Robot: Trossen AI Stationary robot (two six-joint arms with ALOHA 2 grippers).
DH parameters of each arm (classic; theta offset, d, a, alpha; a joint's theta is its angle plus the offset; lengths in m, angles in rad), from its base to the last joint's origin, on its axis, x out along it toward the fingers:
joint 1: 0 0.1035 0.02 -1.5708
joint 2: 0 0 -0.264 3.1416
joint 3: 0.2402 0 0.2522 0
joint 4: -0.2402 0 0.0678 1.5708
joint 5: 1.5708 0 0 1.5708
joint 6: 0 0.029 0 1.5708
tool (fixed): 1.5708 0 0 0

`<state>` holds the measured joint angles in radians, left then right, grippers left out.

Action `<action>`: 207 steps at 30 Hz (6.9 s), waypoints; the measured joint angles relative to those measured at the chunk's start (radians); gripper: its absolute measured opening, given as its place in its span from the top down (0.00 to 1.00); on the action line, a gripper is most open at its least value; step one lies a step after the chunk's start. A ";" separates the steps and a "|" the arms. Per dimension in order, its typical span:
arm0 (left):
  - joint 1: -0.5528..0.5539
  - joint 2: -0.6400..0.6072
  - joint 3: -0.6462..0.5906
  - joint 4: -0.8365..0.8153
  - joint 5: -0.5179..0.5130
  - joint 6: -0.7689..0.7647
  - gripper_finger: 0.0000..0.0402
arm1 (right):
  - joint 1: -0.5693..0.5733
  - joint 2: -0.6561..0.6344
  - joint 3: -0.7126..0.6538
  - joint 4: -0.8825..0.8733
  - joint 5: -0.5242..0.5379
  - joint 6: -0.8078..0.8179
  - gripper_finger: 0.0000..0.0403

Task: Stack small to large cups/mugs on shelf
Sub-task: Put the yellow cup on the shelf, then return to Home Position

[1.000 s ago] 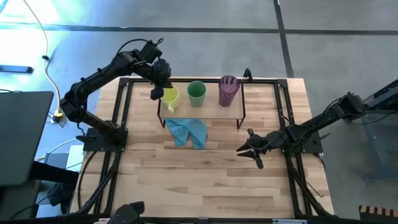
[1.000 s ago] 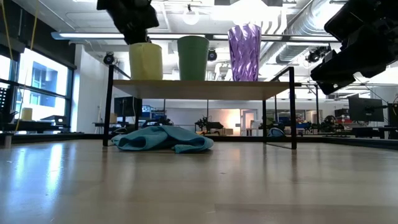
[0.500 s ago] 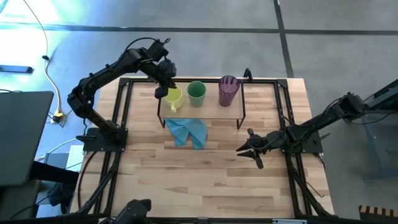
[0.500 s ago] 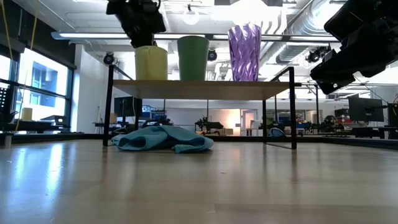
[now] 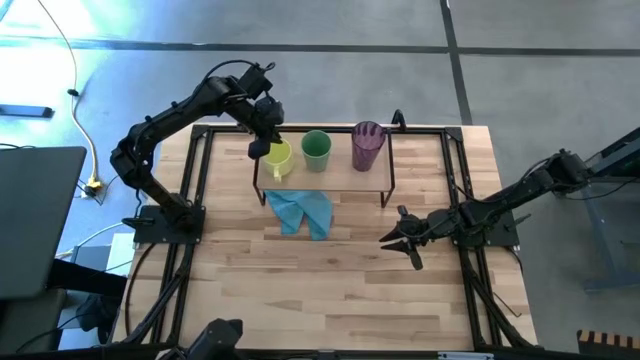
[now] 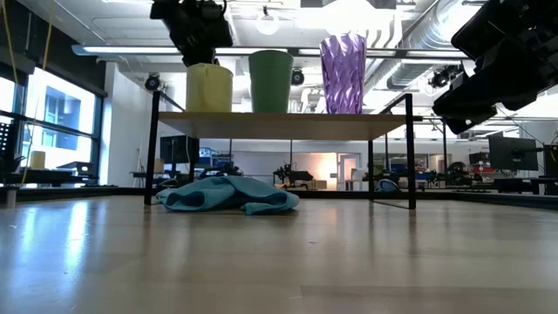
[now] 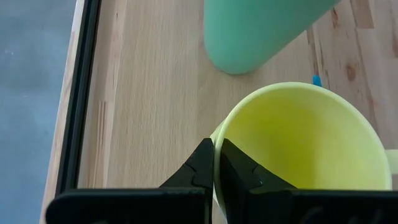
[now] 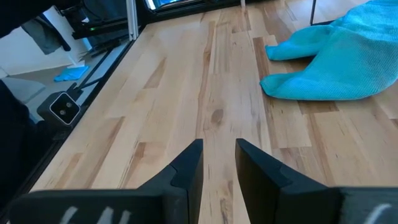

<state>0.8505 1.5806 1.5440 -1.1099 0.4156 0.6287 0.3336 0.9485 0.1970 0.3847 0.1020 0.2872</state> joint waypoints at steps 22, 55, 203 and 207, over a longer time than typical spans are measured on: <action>0.000 0.001 -0.002 0.010 0.007 0.009 0.97 | 0.000 0.000 0.000 0.000 0.000 0.000 0.79; 0.000 0.002 -0.003 0.041 -0.002 -0.010 0.91 | 0.000 0.000 0.000 0.000 0.000 0.000 0.79; -0.078 -1.225 -1.028 1.251 0.147 -0.949 0.61 | 0.000 -0.456 0.000 0.252 0.157 -0.532 0.79; -0.190 -1.224 -1.157 1.424 0.065 -0.974 0.61 | 0.000 -0.484 0.000 0.202 0.165 -0.532 0.79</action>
<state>0.6602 0.3569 0.3867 0.3140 0.4810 -0.3454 0.3336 0.4645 0.1974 0.5872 0.2667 -0.2449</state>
